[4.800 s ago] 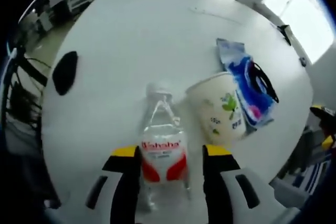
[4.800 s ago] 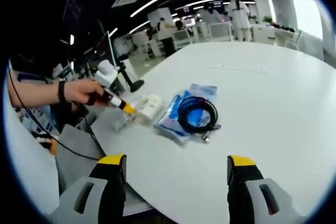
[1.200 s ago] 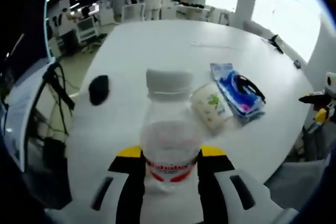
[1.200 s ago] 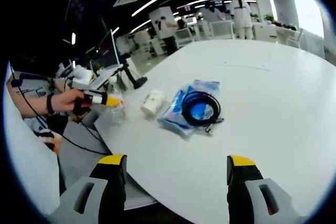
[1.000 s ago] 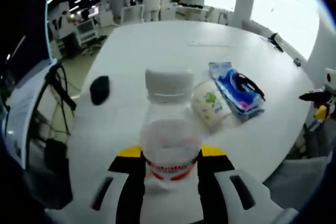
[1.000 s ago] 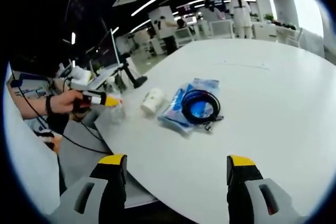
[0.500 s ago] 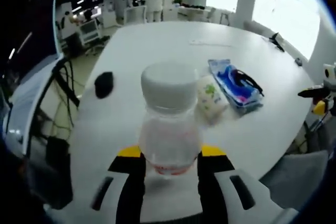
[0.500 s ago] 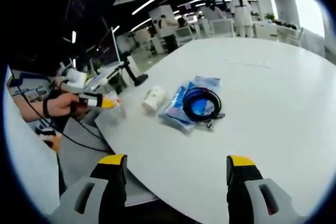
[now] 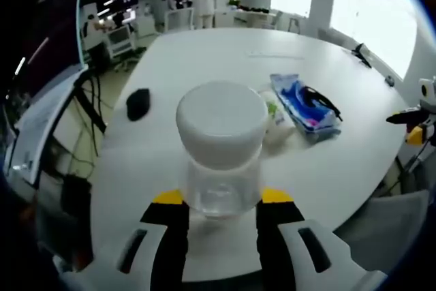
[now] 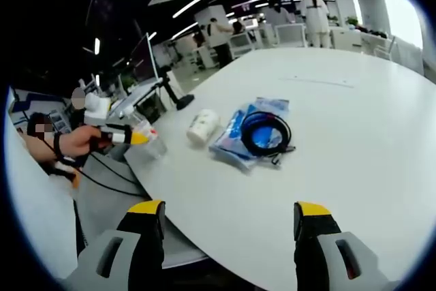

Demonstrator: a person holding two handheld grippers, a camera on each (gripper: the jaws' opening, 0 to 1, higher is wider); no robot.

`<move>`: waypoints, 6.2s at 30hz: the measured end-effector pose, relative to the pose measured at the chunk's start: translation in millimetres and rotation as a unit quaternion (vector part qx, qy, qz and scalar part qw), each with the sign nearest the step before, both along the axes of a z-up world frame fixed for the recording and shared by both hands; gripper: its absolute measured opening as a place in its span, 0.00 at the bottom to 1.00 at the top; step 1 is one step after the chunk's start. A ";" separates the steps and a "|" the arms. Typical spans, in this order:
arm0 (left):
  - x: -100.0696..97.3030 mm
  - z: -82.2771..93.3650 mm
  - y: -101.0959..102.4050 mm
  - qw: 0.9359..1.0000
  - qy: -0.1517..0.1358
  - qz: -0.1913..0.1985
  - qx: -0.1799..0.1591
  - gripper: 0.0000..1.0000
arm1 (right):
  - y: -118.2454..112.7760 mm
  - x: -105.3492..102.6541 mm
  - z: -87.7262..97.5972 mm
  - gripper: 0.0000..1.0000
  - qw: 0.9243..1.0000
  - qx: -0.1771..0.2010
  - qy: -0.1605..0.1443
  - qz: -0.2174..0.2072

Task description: Arrange the tabletop items into an orderly group along one side of the table until the central work area is clear of visible clutter.

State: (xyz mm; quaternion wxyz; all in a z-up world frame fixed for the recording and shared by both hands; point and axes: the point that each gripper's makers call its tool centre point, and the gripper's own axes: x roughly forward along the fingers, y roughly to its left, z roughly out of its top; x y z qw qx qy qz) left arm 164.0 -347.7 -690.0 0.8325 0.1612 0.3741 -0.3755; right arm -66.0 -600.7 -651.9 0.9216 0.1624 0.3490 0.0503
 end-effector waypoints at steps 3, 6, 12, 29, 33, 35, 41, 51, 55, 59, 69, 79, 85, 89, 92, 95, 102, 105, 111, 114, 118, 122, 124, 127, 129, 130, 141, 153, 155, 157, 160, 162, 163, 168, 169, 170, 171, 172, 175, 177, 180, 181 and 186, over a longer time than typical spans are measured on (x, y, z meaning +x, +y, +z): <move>1.0 -0.7 -0.4 1.000 -0.005 0.002 0.000 0.37 | 0.4 -0.4 0.4 0.79 1.000 0.001 0.000 -0.001; 0.9 -0.2 -0.5 1.000 -0.009 0.003 0.000 0.38 | -0.3 -1.1 -0.8 0.79 1.000 0.001 0.001 -0.001; 2.4 -0.8 -1.5 1.000 -0.012 0.004 -0.010 0.38 | -3.2 0.5 -1.6 0.79 1.000 0.001 0.002 -0.001; 4.9 -5.2 -7.3 0.999 -0.022 -0.005 -0.035 0.44 | -0.7 3.5 -0.6 0.79 1.000 0.000 0.006 0.002; 5.5 -9.0 -8.1 0.999 -0.016 -0.012 -0.038 0.45 | -0.6 2.3 -1.2 0.79 1.000 0.000 0.008 0.002; 6.8 -10.3 -9.1 0.999 -0.015 -0.016 -0.041 0.46 | -0.6 2.4 -0.8 0.79 1.000 0.000 0.008 0.001; 9.5 -9.4 -11.8 0.999 -0.015 -0.026 -0.045 0.46 | 0.2 2.4 -0.9 0.79 1.000 0.000 0.009 0.001; 12.3 -6.1 -15.0 0.998 -0.018 -0.032 -0.055 0.41 | 2.3 0.9 -1.3 0.79 1.000 0.000 0.012 0.001; 9.1 -1.7 -18.5 0.998 -0.020 -0.036 -0.055 0.40 | -0.7 -0.4 -1.3 0.79 1.000 -0.003 0.012 -0.001; 14.7 0.2 -22.6 0.998 -0.026 -0.032 -0.054 0.40 | -4.5 -1.5 -1.7 0.79 1.000 -0.005 0.011 -0.004; 30.8 7.2 -38.6 0.997 -0.033 -0.032 -0.056 0.39 | -14.7 -5.8 -1.6 0.79 1.000 -0.006 0.007 -0.015; 61.9 16.0 -56.1 0.997 -0.040 -0.024 -0.060 0.39 | -19.5 -12.6 -2.5 0.79 1.000 -0.003 0.008 -0.028; 78.3 17.8 -66.4 0.997 -0.041 -0.015 -0.063 0.39 | -22.0 -16.5 -3.0 0.79 0.999 -0.003 0.009 -0.036; 87.0 18.6 -73.7 0.997 -0.043 -0.013 -0.065 0.39 | -25.5 -17.6 -3.3 0.79 0.999 -0.002 0.008 -0.042; 92.9 19.7 -80.3 0.997 -0.041 -0.010 -0.068 0.39 | -26.4 -17.9 -4.0 0.79 0.999 -0.003 0.009 -0.043; 100.0 21.1 -86.0 0.997 -0.043 -0.007 -0.070 0.39 | -25.9 -18.1 -3.5 0.79 0.999 -0.003 0.010 -0.043; 123.2 22.9 -97.4 0.996 -0.047 0.010 -0.076 0.39 | -27.1 -20.6 -5.2 0.79 0.999 -0.002 0.013 -0.049; 133.7 23.0 -102.7 0.996 -0.049 0.016 -0.078 0.39 | -27.5 -22.0 -5.9 0.79 0.999 -0.001 0.013 -0.052; 141.1 33.6 -114.1 0.994 -0.058 0.032 -0.087 0.39 | -28.1 -25.9 -8.4 0.79 0.998 -0.001 0.019 -0.054; 141.0 40.3 -120.1 0.993 -0.064 0.033 -0.090 0.39 | -30.8 -27.1 -9.3 0.79 0.998 0.000 0.019 -0.059; 143.1 44.5 -129.1 0.992 -0.070 0.033 -0.095 0.39 | -32.9 -27.6 -11.2 0.79 0.998 0.000 0.021 -0.061; 143.6 46.3 -133.9 0.992 -0.074 0.036 -0.099 0.39 | -32.6 -26.8 -12.2 0.79 0.998 0.002 0.021 -0.060; 142.2 47.3 -135.5 0.992 -0.076 0.034 -0.098 0.39 | -31.3 -26.2 -12.0 0.79 0.998 0.002 0.022 -0.058; 141.9 46.6 -135.9 0.992 -0.077 0.034 -0.098 0.39 | -29.7 -25.7 -11.6 0.79 0.998 0.002 0.022 -0.056; 138.3 44.4 -134.5 0.992 -0.073 0.036 -0.098 0.39 | -28.2 -25.7 -10.7 0.79 0.998 0.002 0.022 -0.054; 136.3 42.9 -133.5 0.992 -0.070 0.038 -0.098 0.39 | -27.7 -26.0 -10.6 0.79 0.998 0.002 0.023 -0.053; 122.3 24.8 -116.4 0.992 -0.083 0.056 -0.079 0.39 | -32.5 -37.6 -4.8 0.79 0.998 -0.009 0.028 -0.051; 121.5 21.8 -114.5 0.990 -0.087 0.081 -0.075 0.40 | -29.7 -43.8 -4.4 0.79 0.998 -0.013 0.033 -0.048; 121.5 21.1 -114.1 0.990 -0.083 0.084 -0.077 0.40 | -28.6 -43.5 -4.0 0.78 0.998 -0.011 0.031 -0.048; 121.4 20.9 -115.0 0.990 -0.079 0.081 -0.086 0.41 | -27.0 -43.2 -3.3 0.78 0.999 -0.011 0.029 -0.045; 119.5 22.4 -117.1 0.991 -0.069 0.062 -0.101 0.44 | -27.0 -44.1 -3.4 0.78 0.999 -0.013 0.030 -0.042; 120.0 25.3 -116.6 0.991 -0.076 0.044 -0.098 0.44 | -27.3 -44.8 -3.5 0.78 0.999 -0.013 0.030 -0.044; 120.0 26.8 -117.1 0.991 -0.076 0.033 -0.101 0.45 | -27.5 -45.5 -4.1 0.78 0.998 -0.013 0.030 -0.045; 120.4 31.6 -117.5 0.991 -0.068 0.000 -0.115 0.47 | -24.7 -46.2 -6.4 0.78 0.998 -0.012 0.033 -0.042; 119.4 33.1 -119.1 0.990 -0.064 -0.009 -0.123 0.47 | -23.5 -45.8 -6.7 0.78 0.998 -0.012 0.034 -0.042; 118.5 34.2 -119.0 0.990 -0.063 -0.014 -0.124 0.47 | -22.8 -45.3 -6.9 0.78 0.999 -0.011 0.033 -0.041; 117.3 33.8 -119.4 0.991 -0.063 -0.023 -0.120 0.47 | -22.2 -44.8 -7.1 0.78 0.999 -0.010 0.033 -0.041; 115.7 34.1 -120.1 0.990 -0.062 -0.031 -0.120 0.46 | -21.5 -44.3 -7.4 0.78 0.999 -0.010 0.034 -0.041; 114.4 34.3 -121.0 0.990 -0.065 -0.047 -0.115 0.45 | -19.4 -42.0 -8.3 0.78 0.999 -0.009 0.034 -0.038; 115.5 33.8 -121.2 0.990 -0.064 -0.049 -0.116 0.44 | -18.3 -40.5 -7.9 0.78 0.999 -0.010 0.034 -0.037; 117.5 33.9 -119.8 0.990 -0.065 -0.050 -0.115 0.41 | -17.6 -38.5 -6.2 0.78 0.999 -0.010 0.032 -0.038; 117.5 33.8 -120.3 0.990 -0.063 -0.050 -0.117 0.41 | -17.8 -38.4 -6.2 0.78 0.999 -0.010 0.032 -0.038; 118.5 34.1 -119.8 0.990 -0.064 -0.040 -0.120 0.40 | -18.3 -39.3 -7.9 0.78 0.999 -0.010 0.035 -0.039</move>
